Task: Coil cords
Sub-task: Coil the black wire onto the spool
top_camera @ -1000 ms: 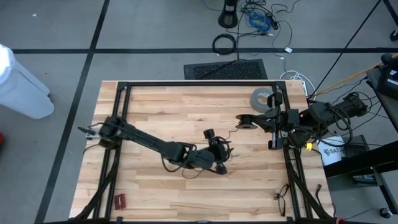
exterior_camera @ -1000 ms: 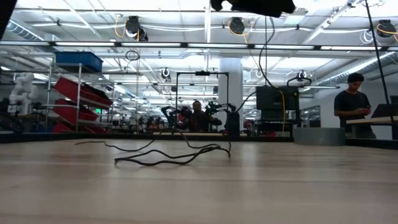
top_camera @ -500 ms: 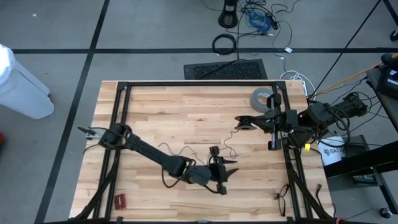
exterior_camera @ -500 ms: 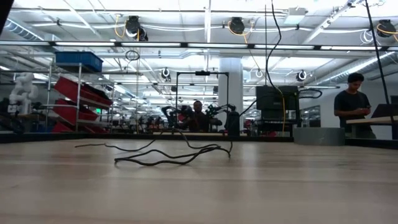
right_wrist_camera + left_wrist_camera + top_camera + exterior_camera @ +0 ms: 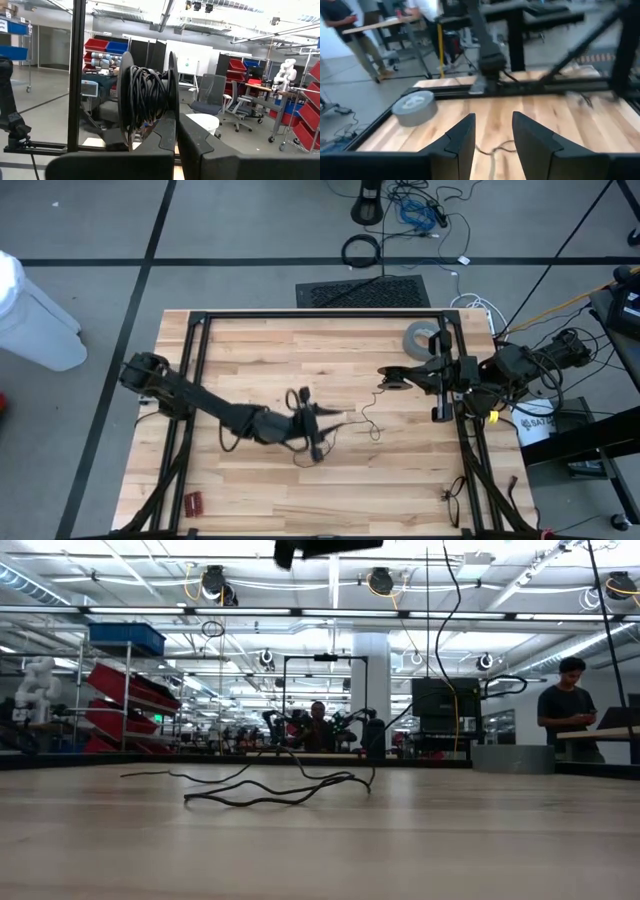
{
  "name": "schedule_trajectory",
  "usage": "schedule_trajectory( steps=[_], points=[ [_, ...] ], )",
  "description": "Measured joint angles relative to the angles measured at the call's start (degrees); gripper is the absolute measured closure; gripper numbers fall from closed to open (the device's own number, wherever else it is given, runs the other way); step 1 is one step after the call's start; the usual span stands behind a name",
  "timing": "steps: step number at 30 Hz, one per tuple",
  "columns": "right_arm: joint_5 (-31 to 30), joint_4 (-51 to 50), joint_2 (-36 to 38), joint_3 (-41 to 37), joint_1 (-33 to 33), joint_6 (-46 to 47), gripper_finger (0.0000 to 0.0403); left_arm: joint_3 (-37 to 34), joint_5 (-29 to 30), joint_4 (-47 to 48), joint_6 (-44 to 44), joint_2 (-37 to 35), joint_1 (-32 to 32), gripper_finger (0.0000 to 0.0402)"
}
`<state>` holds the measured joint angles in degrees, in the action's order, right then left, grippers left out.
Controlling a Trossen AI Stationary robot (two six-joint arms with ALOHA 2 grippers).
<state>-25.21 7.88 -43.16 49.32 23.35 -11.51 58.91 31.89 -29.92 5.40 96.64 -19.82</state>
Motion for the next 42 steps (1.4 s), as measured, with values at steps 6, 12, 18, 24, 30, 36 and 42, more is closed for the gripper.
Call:
schedule_trajectory(
  steps=[6, 12, 18, 24, 30, 36, 42],
  points=[
    [0.0, 0.1, 0.0, 0.0, 0.0, -0.1, 0.0403, -4.7, -9.7, -10.1, -6.6, 0.8, 5.0, 0.0265],
    [0.0, 0.4, 0.0, 0.0, 0.0, -0.1, 0.0403, -4.4, -13.8, -15.0, -7.9, 5.0, 8.5, 0.0265],
    [-0.1, 0.5, 0.0, 0.0, 0.0, -0.1, 0.0403, -4.3, -18.7, -25.3, -6.4, 9.7, 10.7, 0.0265],
    [-0.3, 0.5, -0.3, 0.0, 0.0, -0.1, 0.0403, -2.1, -22.9, -26.7, -6.5, 13.1, 11.7, 0.0236],
    [-0.4, 0.5, -0.5, 0.0, 0.0, -0.3, 0.0403, 0.0, -20.0, -26.6, -6.5, 14.7, 11.7, 0.0154],
    [-0.4, 0.5, -0.5, 0.0, 0.0, -0.3, 0.0403, 0.5, -20.2, -26.6, -6.5, 14.8, 12.1, 0.0126],
    [-0.4, 0.7, -0.5, 0.0, 0.0, -0.7, 0.0403, 0.5, -21.0, -26.1, -6.6, 14.8, 12.2, 0.0125]
  ],
)
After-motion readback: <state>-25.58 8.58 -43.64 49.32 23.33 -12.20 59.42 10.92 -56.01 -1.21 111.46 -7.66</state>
